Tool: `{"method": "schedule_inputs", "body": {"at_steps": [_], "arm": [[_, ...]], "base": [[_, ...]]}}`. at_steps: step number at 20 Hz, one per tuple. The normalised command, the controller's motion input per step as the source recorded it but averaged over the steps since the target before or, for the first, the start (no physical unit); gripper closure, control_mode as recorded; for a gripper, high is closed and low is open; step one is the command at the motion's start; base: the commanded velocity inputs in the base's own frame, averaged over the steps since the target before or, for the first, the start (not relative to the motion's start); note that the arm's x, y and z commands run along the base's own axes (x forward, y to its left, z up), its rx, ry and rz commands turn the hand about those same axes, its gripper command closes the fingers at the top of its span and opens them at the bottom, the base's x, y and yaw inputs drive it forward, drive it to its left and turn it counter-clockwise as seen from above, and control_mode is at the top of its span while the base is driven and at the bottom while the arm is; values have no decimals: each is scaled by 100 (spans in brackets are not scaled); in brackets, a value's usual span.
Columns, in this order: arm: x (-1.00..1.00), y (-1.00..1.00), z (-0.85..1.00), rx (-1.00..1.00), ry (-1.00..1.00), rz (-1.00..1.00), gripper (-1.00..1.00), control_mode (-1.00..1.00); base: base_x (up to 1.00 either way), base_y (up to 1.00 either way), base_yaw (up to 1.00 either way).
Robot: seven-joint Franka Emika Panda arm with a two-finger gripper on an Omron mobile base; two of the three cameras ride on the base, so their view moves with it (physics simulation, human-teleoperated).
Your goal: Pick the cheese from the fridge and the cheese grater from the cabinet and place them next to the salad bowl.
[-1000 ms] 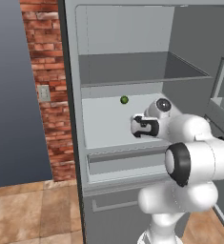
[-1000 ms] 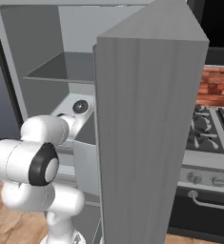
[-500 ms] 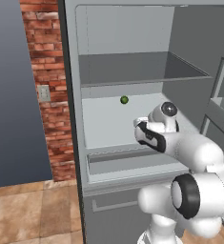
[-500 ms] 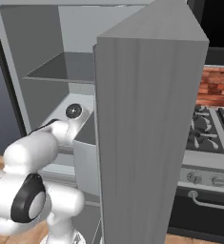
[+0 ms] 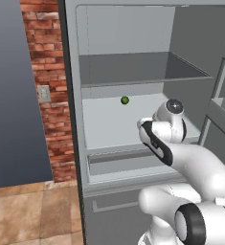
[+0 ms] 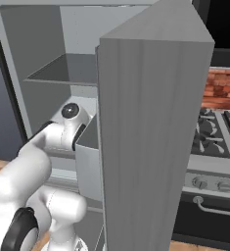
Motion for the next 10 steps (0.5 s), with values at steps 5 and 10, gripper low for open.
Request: {"method": "schedule_inputs", "body": {"at_steps": [5,10], "arm": [[-37,0,3,0,3,0,100,-100],[-46,0,14,0,0,0,100,-100]], "base": [[0,0,0],[0,0,0]]}}
